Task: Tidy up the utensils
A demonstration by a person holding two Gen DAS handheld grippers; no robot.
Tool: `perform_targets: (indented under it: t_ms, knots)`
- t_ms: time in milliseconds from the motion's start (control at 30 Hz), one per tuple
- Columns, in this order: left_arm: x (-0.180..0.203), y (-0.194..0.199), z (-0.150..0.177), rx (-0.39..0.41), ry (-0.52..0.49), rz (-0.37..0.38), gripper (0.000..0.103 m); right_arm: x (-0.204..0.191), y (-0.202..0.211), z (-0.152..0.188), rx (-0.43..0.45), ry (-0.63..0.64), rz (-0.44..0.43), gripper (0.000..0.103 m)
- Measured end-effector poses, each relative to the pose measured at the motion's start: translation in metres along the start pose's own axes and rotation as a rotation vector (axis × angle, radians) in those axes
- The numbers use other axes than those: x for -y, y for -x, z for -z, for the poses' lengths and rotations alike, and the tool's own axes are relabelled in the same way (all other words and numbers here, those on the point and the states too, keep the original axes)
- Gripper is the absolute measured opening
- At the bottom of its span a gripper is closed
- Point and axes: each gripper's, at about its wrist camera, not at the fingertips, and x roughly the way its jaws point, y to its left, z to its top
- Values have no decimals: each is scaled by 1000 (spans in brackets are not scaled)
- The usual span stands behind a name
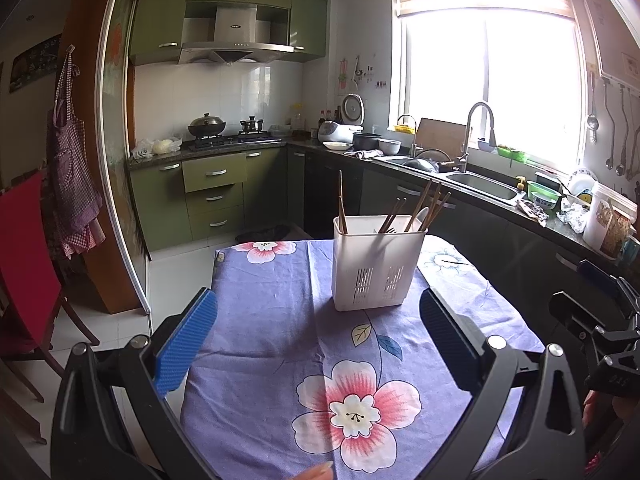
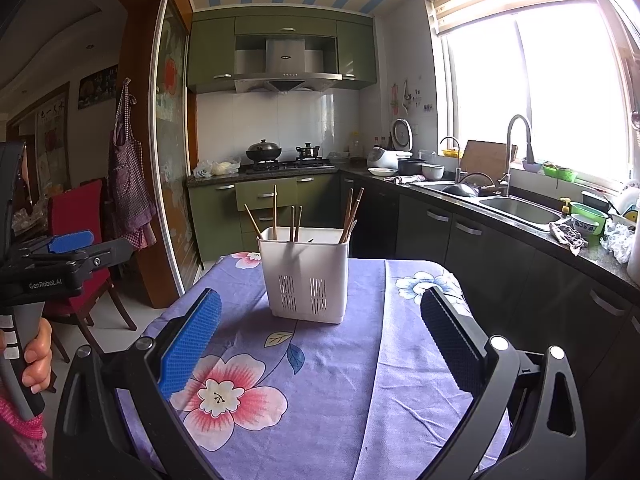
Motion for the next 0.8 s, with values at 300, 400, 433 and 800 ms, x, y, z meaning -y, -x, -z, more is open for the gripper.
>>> perform_targets:
  t_ms: [300,400,433,800]
  knots:
    - [0,0,0,1,1,0,96,-1,-1,0,-2,0,-1,98]
    - [0,-1,0,-5,5,13,96,-1,-1,0,-3,-1,-1,98]
    - [-1,-1,0,-9,8,20,96,-1,-2,1,-4,0,-1,98]
    - [-2,-7,0,-24,4,21,96,0,-7,4,-13,-3,-4,98]
